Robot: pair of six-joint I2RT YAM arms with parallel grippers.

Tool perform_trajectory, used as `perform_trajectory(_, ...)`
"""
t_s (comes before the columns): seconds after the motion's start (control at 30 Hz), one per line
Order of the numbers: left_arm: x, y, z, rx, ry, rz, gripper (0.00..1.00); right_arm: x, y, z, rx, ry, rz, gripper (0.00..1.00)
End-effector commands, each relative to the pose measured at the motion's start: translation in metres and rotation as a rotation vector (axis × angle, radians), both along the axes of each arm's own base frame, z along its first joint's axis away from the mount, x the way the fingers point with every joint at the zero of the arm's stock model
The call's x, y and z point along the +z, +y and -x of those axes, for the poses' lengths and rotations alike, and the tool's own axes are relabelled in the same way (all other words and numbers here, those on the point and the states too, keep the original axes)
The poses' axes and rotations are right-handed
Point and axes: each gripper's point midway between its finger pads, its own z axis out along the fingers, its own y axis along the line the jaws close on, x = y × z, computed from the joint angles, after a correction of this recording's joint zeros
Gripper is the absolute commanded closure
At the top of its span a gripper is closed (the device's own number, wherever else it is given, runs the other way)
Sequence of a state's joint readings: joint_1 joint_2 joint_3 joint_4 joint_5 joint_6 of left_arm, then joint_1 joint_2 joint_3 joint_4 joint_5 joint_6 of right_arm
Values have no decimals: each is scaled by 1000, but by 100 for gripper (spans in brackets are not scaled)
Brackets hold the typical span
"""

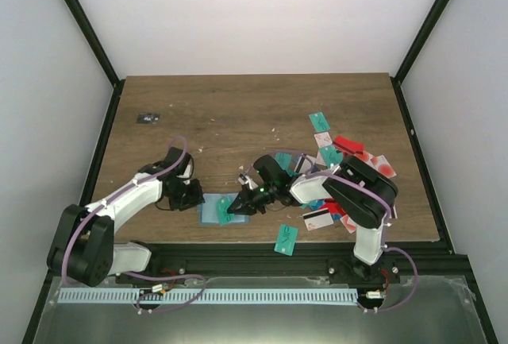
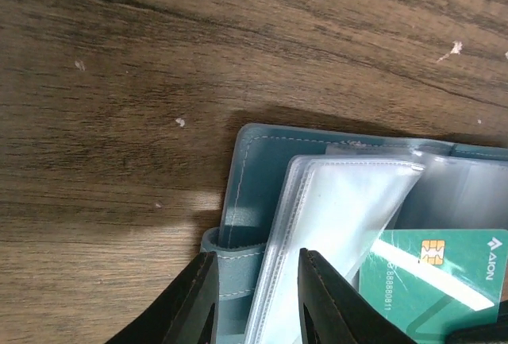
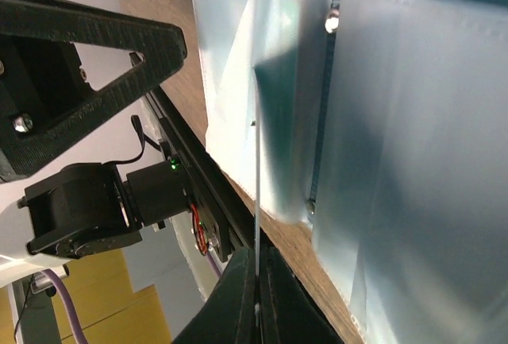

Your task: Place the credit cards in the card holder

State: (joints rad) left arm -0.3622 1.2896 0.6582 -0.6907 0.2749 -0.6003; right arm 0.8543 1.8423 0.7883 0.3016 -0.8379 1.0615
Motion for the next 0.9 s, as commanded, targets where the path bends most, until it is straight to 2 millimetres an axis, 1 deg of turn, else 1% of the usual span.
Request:
perform_trajectory(0.0,-4,0,2,11,14,7,70,8,16,-7,19,-29,-53,99)
perform_trajectory(0.37,-9,3,7,40,40,0,76,-4,22,-13,22,-49,-65,99)
perform_trajectory(0.67,-13,1,12,40,69,10,78,-8,26,-24,-25,-97,-100,99)
perform_trajectory(0.87,-17,2,16,41,95,7,78,-6,31,-29,-65,-109,-141,99)
